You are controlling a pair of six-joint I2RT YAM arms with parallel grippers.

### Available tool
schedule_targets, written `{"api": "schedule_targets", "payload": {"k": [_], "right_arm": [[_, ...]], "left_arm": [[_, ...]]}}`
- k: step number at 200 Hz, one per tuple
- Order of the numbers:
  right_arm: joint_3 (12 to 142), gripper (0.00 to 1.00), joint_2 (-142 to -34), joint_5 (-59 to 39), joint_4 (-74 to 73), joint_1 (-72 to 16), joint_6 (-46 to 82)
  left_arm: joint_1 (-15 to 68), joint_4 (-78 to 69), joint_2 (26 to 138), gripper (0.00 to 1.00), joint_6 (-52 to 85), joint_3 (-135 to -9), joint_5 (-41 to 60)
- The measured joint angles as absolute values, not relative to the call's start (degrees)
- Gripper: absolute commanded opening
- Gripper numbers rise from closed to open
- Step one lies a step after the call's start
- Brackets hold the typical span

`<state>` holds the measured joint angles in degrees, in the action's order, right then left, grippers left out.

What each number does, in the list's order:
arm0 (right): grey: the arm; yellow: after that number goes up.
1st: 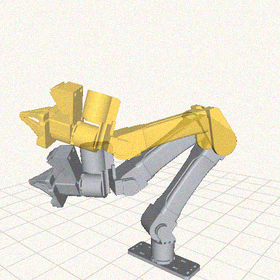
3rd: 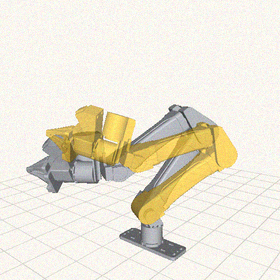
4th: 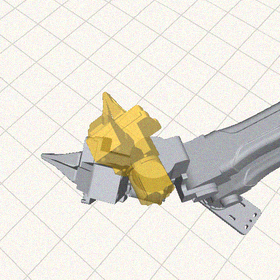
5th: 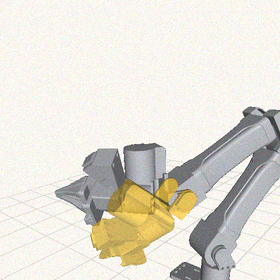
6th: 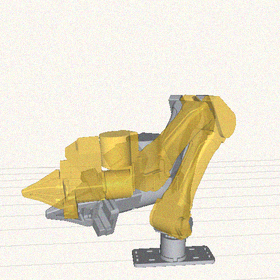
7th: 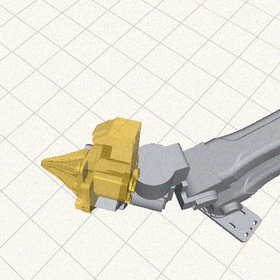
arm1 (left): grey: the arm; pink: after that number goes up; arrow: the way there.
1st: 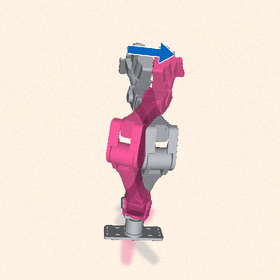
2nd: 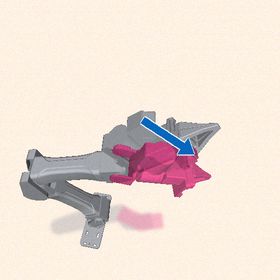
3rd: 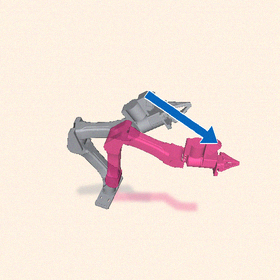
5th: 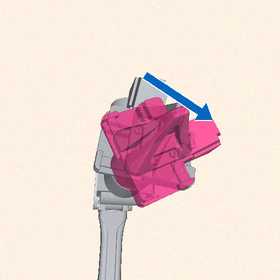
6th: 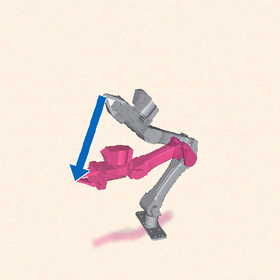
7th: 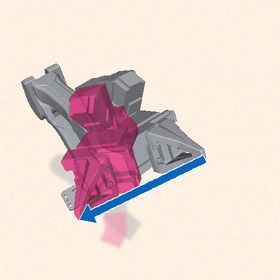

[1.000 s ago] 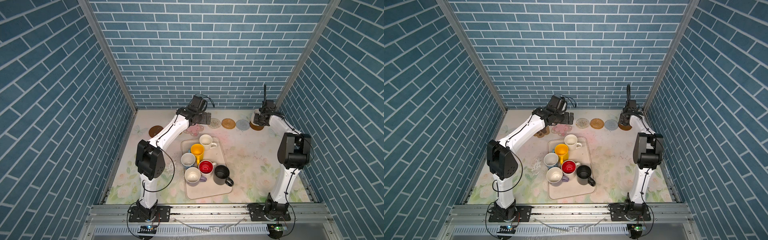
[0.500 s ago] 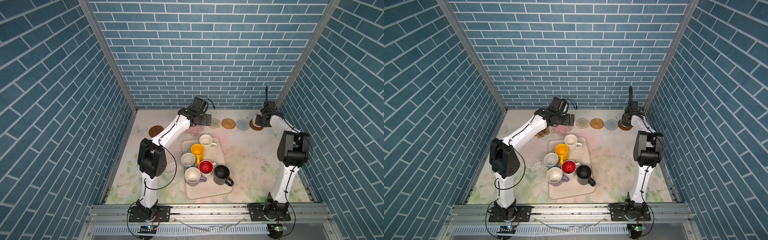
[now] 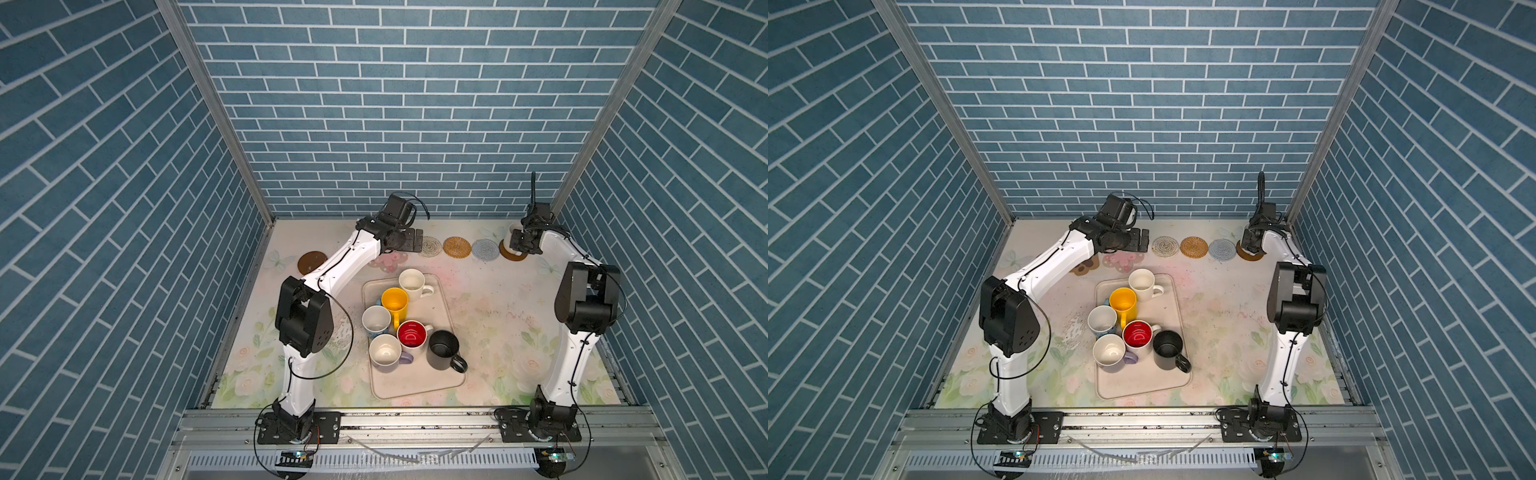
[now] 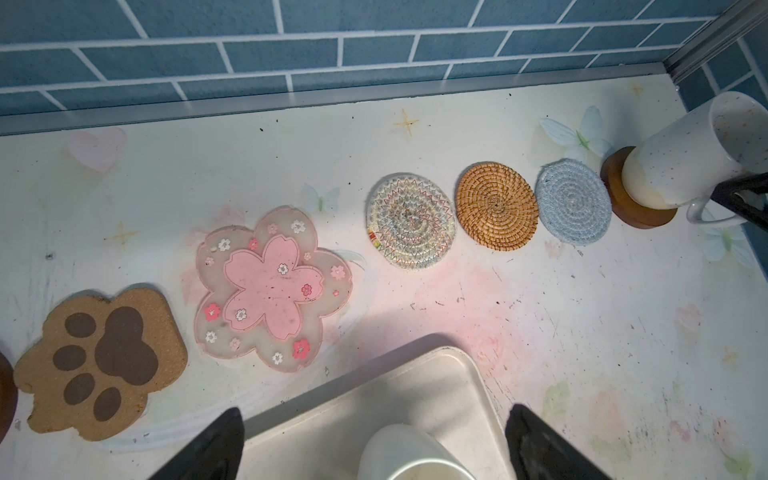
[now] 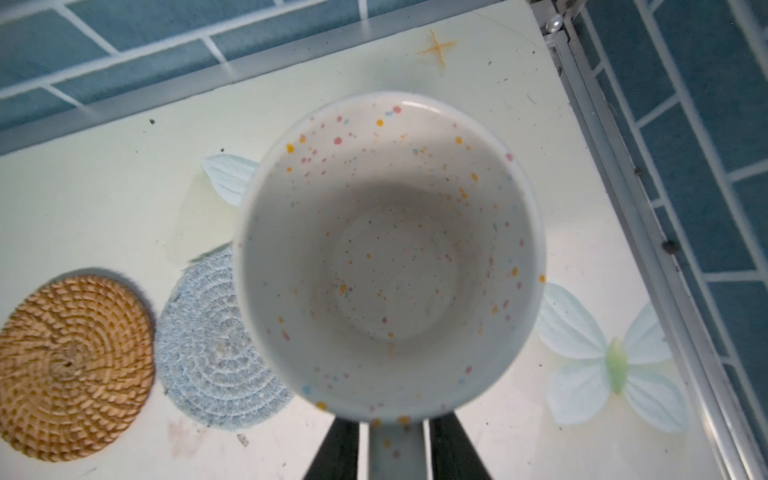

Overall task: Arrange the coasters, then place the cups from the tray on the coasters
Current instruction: 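Open right gripper and withdraw from the mug while left gripper returns toward tray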

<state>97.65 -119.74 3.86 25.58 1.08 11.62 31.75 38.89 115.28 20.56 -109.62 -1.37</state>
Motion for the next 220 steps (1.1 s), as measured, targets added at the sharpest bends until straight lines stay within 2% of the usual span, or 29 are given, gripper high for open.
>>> {"api": "schedule_targets", "payload": {"k": [91, 151, 204, 220], "right_arm": [[95.6, 0.61, -113.0, 2.5, 25.1, 1.1, 12.1], [90.7, 0.61, -101.7, 1.1, 26.7, -0.8, 11.5], [82.3, 0.61, -92.4, 1.2, 28.0, -7.7, 11.5], [80.0, 0.58, -90.2, 1.2, 28.2, -10.3, 11.4]], "left_arm": [[31.7, 38.8, 106.9, 0.99, 20.5, -100.7, -2.5], [31.8, 37.8, 94.2, 0.99, 21.2, -89.0, -3.4], [32.1, 37.7, 83.5, 0.99, 21.7, -76.8, -5.0], [32.2, 38.0, 80.6, 0.99, 21.7, -73.7, -5.8]]}}
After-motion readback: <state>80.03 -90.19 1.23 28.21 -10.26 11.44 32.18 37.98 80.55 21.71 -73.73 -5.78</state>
